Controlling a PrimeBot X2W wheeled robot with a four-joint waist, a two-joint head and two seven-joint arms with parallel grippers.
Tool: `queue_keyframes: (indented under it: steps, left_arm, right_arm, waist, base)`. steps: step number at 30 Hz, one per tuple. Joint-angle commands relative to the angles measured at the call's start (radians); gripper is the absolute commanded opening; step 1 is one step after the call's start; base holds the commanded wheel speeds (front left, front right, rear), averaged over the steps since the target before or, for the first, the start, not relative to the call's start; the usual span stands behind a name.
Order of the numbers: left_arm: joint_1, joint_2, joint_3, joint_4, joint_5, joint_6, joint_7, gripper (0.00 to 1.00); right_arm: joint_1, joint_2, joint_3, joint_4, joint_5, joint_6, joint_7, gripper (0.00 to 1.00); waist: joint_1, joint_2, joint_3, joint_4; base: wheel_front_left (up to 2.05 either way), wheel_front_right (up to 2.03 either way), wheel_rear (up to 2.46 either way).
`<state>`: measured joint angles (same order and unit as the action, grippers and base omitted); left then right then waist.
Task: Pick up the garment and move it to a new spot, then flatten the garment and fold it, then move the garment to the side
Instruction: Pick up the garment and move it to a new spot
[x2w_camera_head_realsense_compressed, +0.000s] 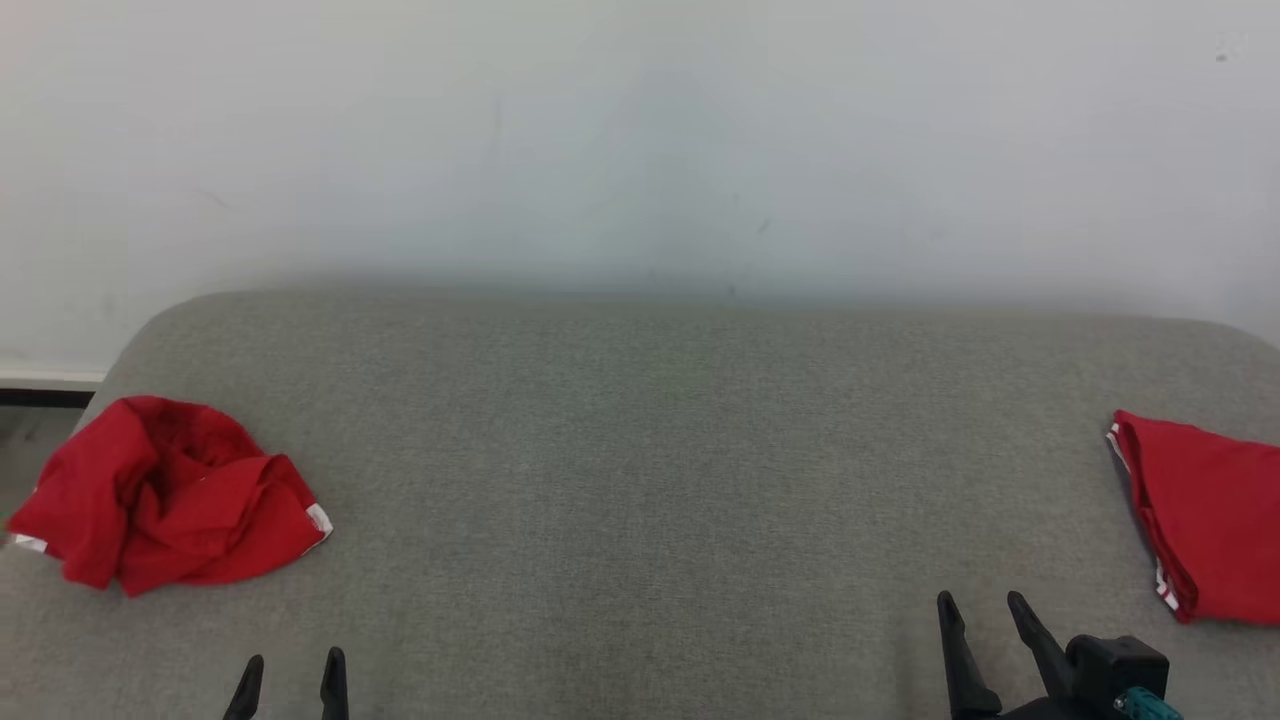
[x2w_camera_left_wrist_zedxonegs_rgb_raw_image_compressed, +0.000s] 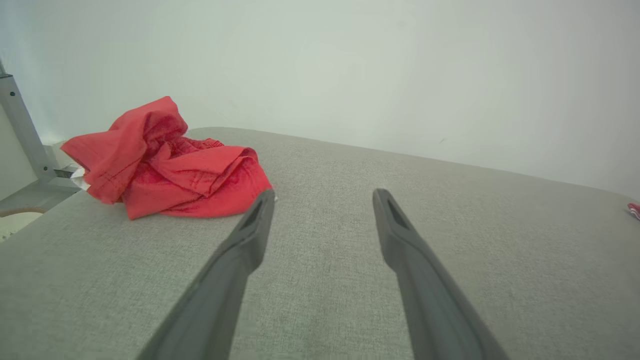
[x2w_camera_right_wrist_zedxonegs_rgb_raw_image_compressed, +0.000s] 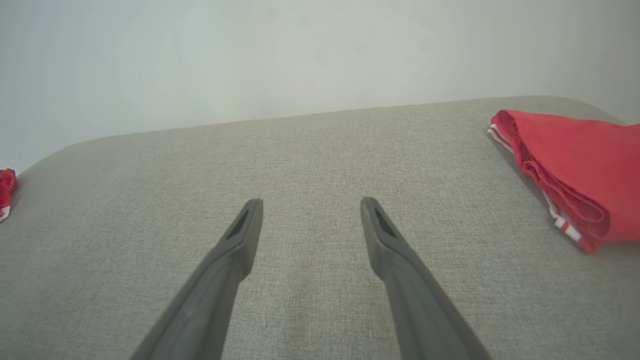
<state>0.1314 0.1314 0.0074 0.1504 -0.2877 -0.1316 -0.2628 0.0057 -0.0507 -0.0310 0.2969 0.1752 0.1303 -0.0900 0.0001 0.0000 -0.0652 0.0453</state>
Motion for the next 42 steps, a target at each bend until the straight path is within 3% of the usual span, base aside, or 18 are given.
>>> queue_keyframes:
  steps: [1, 18, 27, 42]
  left_arm:
    - [0.008, 0.002, 0.003, -0.003, 0.008, 0.002, -0.003, 1.00]
    - [0.045, 0.047, 0.020, -0.011, 0.014, 0.003, -0.003, 1.00]
    - [0.058, 0.034, 0.072, -0.030, 0.008, 0.008, -0.003, 1.00]
    - [0.035, 0.005, 0.106, -0.021, 0.029, 0.004, -0.003, 1.00]
  right_arm:
    - [0.019, 0.001, 0.008, -0.003, 0.009, 0.001, -0.007, 1.00]
    - [-0.006, 0.000, 0.094, 0.059, 0.068, 0.001, -0.044, 1.00]
    - [-0.055, 0.000, 0.146, 0.088, 0.067, 0.001, -0.044, 1.00]
    - [-0.085, 0.000, 0.165, 0.121, 0.061, 0.001, -0.055, 1.00]
  waist:
    - [-0.0001, 0.0000, -0.003, 0.053]
    - [-0.0001, 0.0000, -0.019, 0.397]
    - [-0.0001, 0.0000, 0.008, 0.445]
    - [-0.0001, 0.0000, 0.019, 0.452]
  base:
    - [0.00, 0.00, 0.00]
    - [0.00, 0.00, 0.00]
    - [0.00, 0.00, 0.00]
    - [0.00, 0.00, 0.00]
